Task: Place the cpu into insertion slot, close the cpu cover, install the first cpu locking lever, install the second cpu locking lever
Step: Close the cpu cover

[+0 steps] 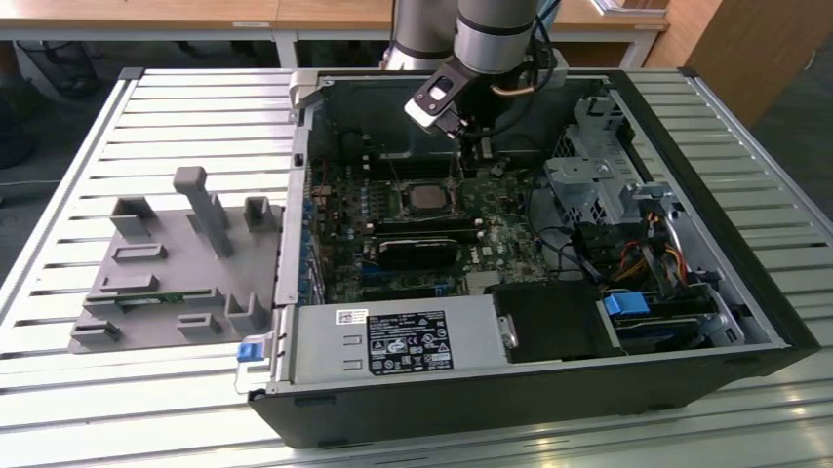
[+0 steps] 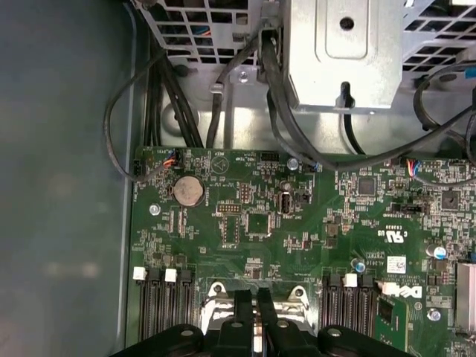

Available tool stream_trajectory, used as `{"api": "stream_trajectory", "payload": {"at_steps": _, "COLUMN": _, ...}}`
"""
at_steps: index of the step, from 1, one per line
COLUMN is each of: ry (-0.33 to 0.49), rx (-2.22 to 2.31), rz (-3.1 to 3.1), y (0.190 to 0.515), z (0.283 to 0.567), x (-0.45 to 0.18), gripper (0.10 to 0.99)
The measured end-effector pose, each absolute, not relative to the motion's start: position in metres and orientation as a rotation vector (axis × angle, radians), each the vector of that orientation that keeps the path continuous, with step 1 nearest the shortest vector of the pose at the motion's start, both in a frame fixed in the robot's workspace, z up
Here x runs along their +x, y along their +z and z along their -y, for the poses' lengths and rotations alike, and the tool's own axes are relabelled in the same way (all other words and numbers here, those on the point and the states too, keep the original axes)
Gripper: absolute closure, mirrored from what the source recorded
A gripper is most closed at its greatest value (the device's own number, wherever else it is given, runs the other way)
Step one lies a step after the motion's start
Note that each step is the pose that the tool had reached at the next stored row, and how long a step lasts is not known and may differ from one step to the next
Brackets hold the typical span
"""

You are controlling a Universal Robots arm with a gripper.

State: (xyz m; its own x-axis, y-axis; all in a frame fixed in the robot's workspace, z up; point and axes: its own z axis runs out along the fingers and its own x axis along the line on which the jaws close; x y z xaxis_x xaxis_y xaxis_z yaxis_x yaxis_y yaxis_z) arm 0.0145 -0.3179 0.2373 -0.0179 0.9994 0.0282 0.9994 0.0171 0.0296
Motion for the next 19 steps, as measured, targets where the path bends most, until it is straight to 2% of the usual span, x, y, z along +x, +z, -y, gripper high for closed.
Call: {"api": "stream_trajectory", "payload": {"at_steps": 19, "ry": 0.063, "rx": 2.201, "rz": -2.24, "y": 0.227, "z": 0.318, "x": -0.011, "gripper": 0.918}}
